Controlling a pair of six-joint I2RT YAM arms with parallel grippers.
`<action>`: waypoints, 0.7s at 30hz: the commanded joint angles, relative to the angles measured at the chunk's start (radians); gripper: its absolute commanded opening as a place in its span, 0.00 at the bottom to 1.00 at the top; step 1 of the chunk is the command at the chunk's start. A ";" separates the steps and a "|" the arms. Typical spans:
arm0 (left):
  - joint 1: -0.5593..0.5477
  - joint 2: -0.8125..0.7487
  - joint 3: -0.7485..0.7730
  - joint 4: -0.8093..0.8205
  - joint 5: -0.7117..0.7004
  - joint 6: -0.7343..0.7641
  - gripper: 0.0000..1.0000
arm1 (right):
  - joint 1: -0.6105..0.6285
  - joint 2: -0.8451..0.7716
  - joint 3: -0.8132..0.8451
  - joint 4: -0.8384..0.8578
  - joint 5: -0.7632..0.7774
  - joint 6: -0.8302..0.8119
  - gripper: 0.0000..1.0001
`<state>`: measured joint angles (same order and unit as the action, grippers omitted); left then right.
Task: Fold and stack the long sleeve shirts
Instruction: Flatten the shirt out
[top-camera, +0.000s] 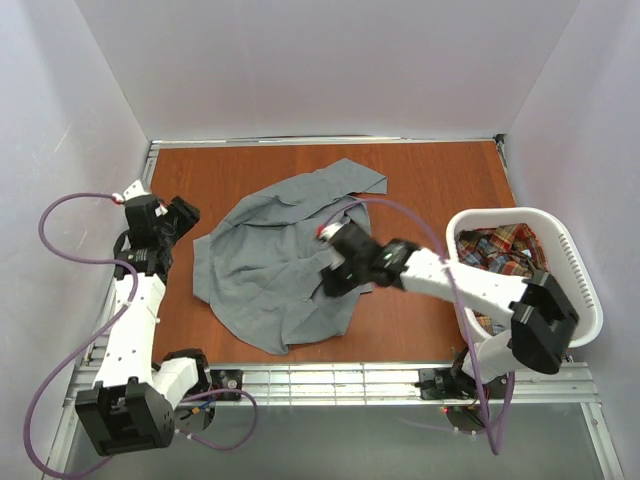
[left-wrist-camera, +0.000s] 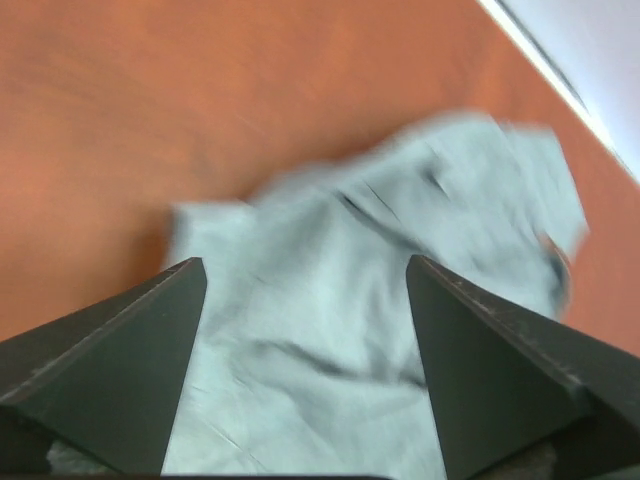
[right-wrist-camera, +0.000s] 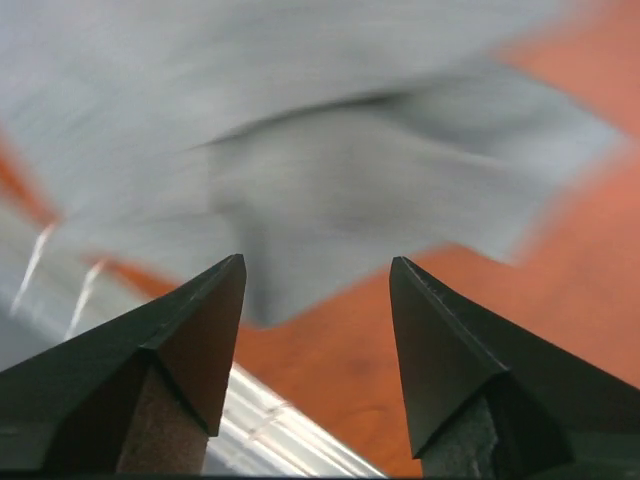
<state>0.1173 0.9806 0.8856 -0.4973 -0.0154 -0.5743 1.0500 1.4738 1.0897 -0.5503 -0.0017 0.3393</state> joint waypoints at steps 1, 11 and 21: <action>-0.051 0.038 -0.026 0.015 0.331 0.033 0.78 | -0.239 -0.085 -0.120 -0.017 0.062 0.038 0.56; -0.226 0.259 -0.089 0.124 0.203 -0.021 0.80 | -0.435 0.052 -0.172 0.167 -0.058 0.038 0.60; -0.185 0.504 -0.017 0.158 0.063 0.042 0.80 | -0.433 0.155 -0.171 0.263 -0.156 -0.003 0.49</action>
<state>-0.0944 1.4677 0.8253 -0.3653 0.1120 -0.5663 0.6155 1.6260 0.9051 -0.3466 -0.1078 0.3553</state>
